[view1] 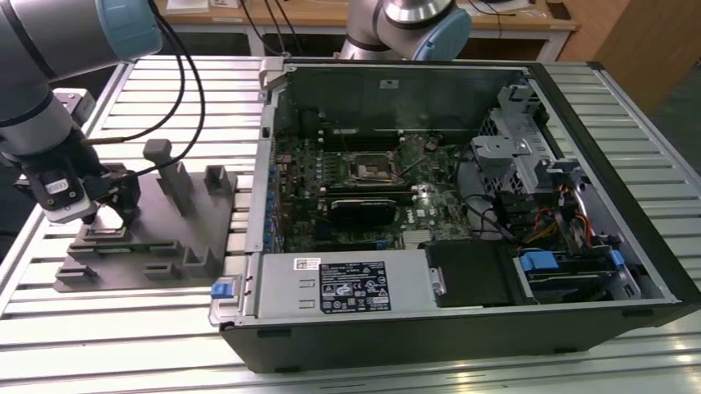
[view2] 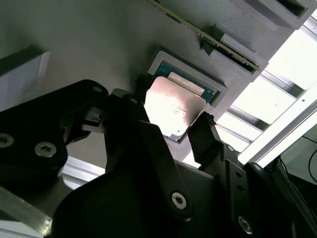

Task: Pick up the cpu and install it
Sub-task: 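Pick up the cpu and move it towards the insertion slot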

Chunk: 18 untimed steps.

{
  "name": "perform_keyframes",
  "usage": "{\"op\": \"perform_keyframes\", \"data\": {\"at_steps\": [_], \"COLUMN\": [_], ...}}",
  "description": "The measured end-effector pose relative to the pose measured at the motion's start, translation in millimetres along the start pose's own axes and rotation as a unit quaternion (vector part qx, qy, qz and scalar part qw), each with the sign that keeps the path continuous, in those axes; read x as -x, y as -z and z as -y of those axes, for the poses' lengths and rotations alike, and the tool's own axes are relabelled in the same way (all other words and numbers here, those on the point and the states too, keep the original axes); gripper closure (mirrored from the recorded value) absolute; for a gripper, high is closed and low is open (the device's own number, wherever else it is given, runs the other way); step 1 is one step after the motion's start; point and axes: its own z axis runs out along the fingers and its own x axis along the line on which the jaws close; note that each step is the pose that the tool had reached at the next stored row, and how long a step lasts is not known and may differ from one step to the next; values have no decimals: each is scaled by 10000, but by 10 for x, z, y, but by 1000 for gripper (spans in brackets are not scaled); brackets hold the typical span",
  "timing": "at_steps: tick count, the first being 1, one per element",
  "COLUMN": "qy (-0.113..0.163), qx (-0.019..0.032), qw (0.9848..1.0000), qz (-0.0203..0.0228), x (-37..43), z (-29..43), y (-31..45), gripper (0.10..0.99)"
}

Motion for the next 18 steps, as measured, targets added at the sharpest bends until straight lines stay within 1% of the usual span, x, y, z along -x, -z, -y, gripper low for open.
{"op": "perform_keyframes", "data": {"at_steps": [4,5,8,10,15,16,18], "qy": [0,0,0,0,0,0,0], "qx": [0,0,1,1,0,0,1], "qw": [10000,10000,10000,10000,10000,10000,10000], "qz": [0,1,5,6,6,6,8], "x": [0,0,0,-1,-2,-3,-2], "z": [0,0,0,-1,-6,-6,-7], "y": [0,0,3,29,136,149,150], "gripper": [490,545,545,545,545,545,545]}}
